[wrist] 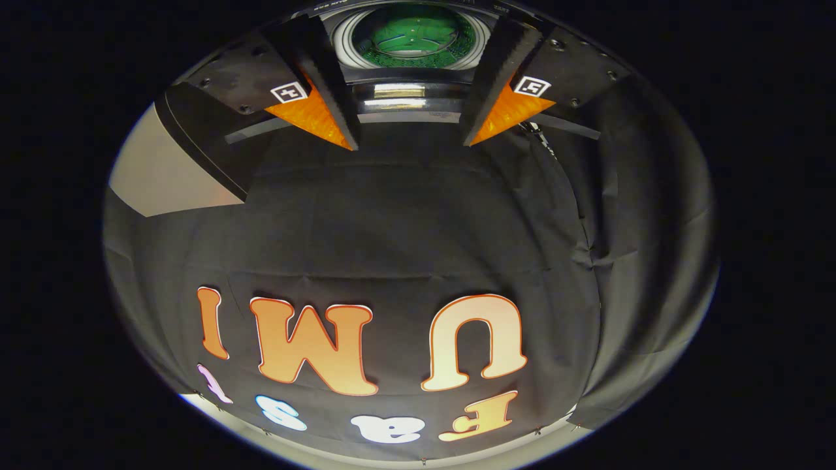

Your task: Put the clothes into the washing machine and then close the washing machine lid.

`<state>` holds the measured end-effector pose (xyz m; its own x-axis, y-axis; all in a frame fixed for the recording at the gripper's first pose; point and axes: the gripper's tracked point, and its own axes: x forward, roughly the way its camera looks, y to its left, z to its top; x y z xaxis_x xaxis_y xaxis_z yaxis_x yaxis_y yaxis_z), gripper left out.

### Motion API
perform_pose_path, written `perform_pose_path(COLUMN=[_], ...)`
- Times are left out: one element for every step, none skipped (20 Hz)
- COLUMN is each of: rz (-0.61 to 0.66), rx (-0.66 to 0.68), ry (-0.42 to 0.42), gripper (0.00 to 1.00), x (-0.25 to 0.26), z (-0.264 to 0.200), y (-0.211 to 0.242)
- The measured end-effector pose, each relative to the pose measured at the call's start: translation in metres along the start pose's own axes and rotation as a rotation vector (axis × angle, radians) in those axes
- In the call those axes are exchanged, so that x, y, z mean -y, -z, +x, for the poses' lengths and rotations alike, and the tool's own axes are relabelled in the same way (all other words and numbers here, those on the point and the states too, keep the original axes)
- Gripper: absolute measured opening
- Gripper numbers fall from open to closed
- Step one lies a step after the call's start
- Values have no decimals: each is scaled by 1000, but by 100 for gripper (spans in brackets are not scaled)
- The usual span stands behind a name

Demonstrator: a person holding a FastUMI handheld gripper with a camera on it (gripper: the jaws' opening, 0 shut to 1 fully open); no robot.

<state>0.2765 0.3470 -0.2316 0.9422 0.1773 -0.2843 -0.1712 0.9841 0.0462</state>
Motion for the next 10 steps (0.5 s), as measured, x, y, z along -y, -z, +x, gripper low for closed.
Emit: perform_pose_path(rz=[-2, -5, -5, -6, -8, -8, -5, -6, -8, -8], rx=[7, 13, 18, 23, 27, 30, 37, 41, 44, 44], ry=[0, 0, -1, -3, -5, -8, -8, -9, -9, -9], gripper=[99, 99, 99, 98, 98, 98, 98, 98, 98, 99], x=[0, 1, 0, 0, 0, -1, -1, -2, -1, -1], z=[0, -1, -3, -4, -9, -10, -10, -11, -13, -14], y=[1, 1, 3, 3, 6, 8, 9, 10, 12, 13])
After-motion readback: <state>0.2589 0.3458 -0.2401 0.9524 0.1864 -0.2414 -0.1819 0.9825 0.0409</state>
